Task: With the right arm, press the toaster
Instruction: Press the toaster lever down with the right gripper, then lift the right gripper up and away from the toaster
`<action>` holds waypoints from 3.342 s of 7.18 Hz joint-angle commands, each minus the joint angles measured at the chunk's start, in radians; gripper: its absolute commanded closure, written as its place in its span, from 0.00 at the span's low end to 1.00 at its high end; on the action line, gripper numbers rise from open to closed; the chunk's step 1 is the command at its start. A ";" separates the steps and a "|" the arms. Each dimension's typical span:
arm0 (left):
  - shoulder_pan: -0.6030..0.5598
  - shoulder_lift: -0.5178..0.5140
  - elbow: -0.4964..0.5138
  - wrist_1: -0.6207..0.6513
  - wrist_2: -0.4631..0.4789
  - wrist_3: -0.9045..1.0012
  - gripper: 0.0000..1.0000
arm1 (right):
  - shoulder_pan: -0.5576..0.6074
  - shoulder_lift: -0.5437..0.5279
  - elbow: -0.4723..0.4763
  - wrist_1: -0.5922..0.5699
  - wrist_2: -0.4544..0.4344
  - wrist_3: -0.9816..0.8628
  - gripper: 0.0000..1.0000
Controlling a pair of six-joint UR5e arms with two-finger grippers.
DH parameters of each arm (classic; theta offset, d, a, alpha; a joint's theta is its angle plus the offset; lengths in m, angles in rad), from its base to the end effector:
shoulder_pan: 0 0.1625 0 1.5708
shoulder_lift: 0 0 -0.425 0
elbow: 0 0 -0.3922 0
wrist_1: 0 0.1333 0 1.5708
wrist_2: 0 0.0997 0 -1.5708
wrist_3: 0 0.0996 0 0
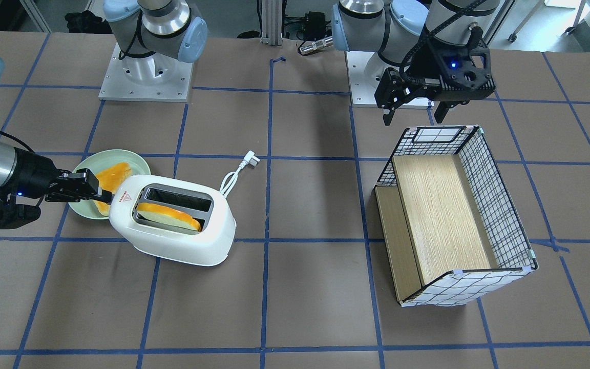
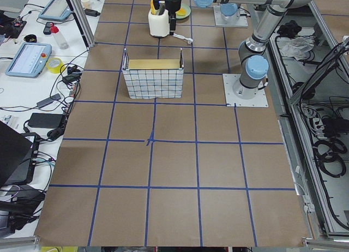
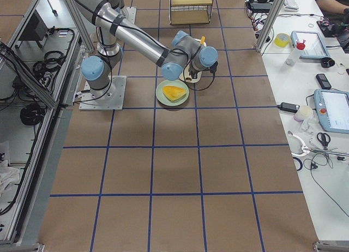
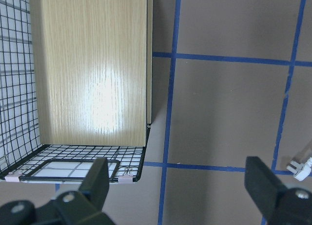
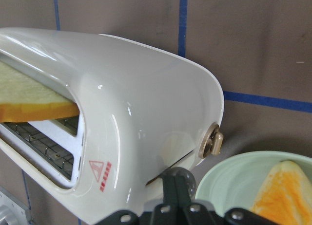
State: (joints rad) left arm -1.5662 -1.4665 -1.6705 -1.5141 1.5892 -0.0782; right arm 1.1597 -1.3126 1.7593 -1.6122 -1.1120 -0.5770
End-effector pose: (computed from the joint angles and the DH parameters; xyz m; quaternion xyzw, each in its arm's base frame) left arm -0.1294 -0.4542 0.4937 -0.0416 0.9986 -0.0310 0.0081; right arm -0.0446 -0.5463 0.2826 -0.0334 0.9544 0.0669 0.2890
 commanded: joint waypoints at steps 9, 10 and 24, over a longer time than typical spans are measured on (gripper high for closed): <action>0.000 0.000 0.000 0.000 0.000 0.000 0.00 | 0.000 0.064 0.040 -0.031 -0.019 0.006 1.00; 0.000 0.000 0.000 0.000 0.000 0.000 0.00 | 0.000 0.064 0.040 -0.031 -0.019 0.006 1.00; 0.000 0.000 0.000 0.000 0.000 0.000 0.00 | 0.112 -0.316 -0.205 0.063 -0.377 0.601 0.00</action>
State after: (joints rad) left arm -1.5662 -1.4665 -1.6705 -1.5140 1.5886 -0.0782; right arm 1.2311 -1.6192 1.5581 -1.5491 -1.4838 -0.0503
